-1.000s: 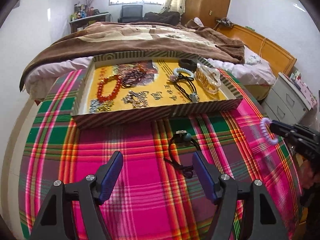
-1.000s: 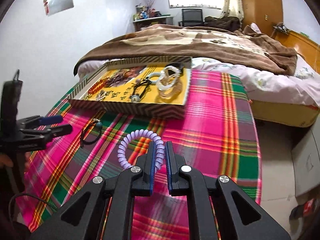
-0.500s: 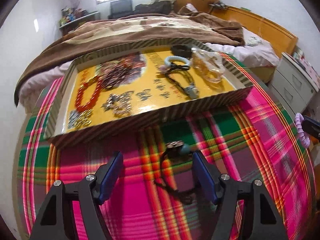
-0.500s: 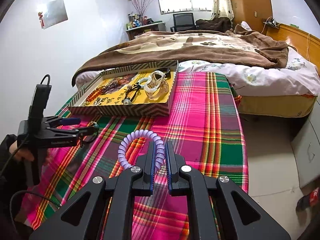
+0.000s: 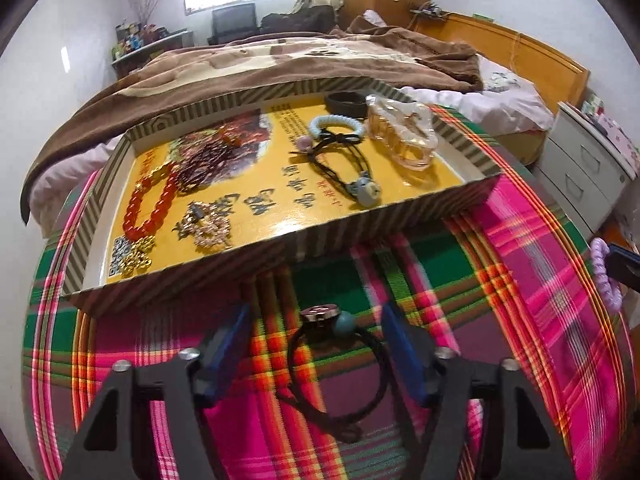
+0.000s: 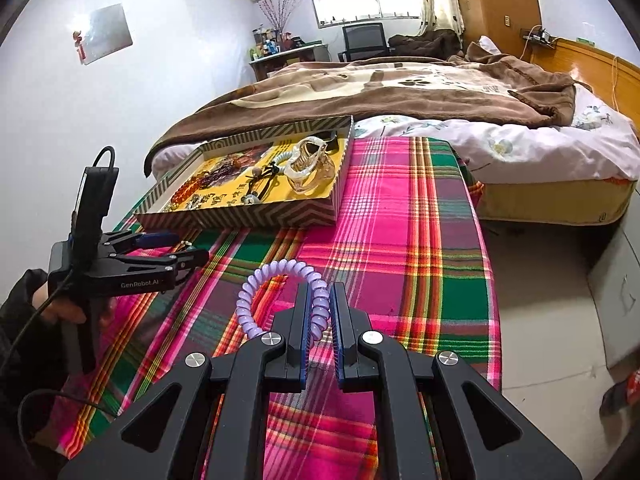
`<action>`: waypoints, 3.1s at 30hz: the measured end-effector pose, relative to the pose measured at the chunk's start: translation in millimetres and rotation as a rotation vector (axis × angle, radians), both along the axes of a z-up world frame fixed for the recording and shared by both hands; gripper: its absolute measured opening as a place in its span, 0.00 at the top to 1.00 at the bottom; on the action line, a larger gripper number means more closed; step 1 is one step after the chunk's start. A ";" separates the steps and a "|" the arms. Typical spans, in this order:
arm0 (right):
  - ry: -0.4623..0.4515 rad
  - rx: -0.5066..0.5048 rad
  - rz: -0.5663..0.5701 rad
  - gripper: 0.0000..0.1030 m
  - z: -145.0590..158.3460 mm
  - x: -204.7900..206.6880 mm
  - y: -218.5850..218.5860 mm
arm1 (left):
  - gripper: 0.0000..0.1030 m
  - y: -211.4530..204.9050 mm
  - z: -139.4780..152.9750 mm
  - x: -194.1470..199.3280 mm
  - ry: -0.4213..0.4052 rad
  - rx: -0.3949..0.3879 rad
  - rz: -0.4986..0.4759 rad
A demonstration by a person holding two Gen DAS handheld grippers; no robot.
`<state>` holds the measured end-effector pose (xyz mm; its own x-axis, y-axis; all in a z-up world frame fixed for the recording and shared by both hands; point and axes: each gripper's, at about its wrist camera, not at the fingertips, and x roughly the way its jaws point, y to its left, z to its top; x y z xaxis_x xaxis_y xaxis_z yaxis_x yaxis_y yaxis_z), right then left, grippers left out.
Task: Organize jewelry
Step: 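Grasp the black hair tie with bead using the left tool while the right tool holds the lavender coil, then carry the black hair tie and lavender coil with both tools over the tray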
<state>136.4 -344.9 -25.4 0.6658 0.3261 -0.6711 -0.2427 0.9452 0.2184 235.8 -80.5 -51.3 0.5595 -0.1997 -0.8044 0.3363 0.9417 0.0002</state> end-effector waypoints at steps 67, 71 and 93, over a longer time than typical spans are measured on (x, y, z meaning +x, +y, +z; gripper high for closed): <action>0.046 -0.034 0.066 0.91 -2.4 148.0 150.1 | 0.75 63.9 77.6 153.5 -0.091 -0.163 0.056; 0.067 -0.049 0.075 0.91 -12.2 158.6 159.5 | 0.75 56.9 60.3 175.9 -0.054 -0.161 0.047; 0.093 -0.114 0.106 0.90 -34.0 172.0 176.4 | 0.53 46.7 28.1 217.2 0.017 -0.139 0.052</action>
<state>308.4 -168.5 -59.3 0.5653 0.3088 -0.7649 -0.3256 0.9355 0.1370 453.0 -33.8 -23.2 0.5586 -0.2809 -0.7804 0.2861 0.9484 -0.1366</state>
